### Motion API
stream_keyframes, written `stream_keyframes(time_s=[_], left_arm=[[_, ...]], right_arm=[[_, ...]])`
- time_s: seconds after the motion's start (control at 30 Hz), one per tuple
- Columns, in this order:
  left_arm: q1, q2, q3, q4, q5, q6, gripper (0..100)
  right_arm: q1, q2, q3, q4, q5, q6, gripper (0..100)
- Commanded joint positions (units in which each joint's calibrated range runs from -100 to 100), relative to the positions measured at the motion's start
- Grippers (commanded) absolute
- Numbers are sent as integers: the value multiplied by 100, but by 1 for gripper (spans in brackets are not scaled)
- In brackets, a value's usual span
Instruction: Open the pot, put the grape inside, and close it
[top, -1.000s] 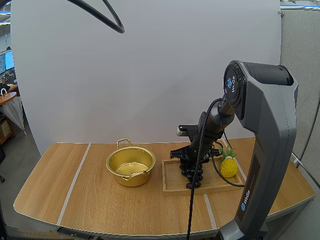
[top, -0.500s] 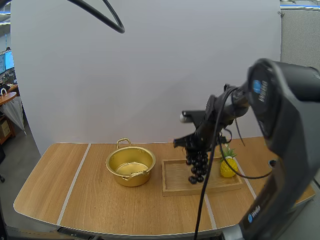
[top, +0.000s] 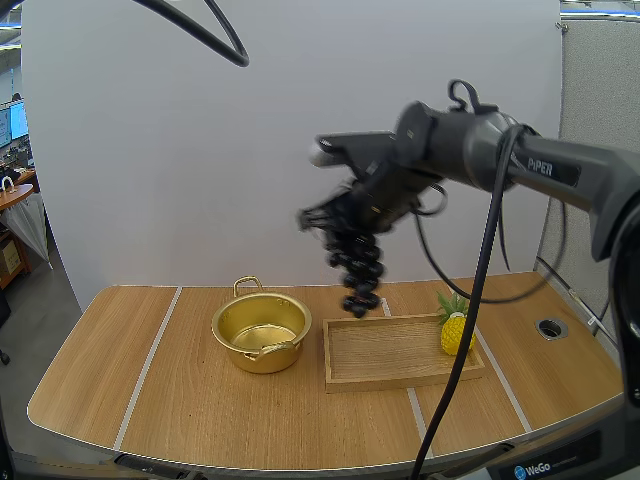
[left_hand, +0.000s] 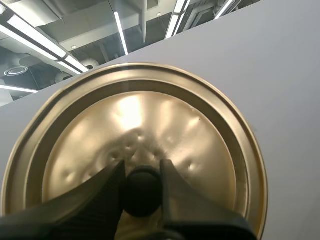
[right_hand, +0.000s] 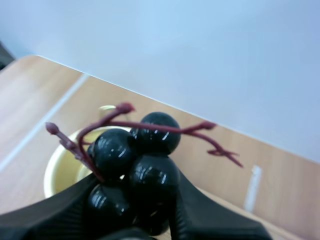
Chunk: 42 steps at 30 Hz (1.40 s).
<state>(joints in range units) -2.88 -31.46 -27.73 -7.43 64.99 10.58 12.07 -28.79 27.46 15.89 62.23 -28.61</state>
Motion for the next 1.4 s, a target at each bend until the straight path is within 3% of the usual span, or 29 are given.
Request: stream_keyframes(time_s=[0.0, 0.33, 0.77, 1.37], left_arm=[[-12, -28, -35, -4, -204, -30, 0], [-12, -28, -35, -4, -204, -30, 0], [-12, -28, -35, -4, -204, -30, 0], [-12, -28, -35, -4, -204, -30, 0]], right_arm=[[280, 216, -325, 15, 38, 90, 0], [787, 1696, -1166, -64, -230, 140, 0], [795, 3319, -1282, -379, -969, 140, 0], [795, 4324, -1315, -371, -1273, 140, 0]])
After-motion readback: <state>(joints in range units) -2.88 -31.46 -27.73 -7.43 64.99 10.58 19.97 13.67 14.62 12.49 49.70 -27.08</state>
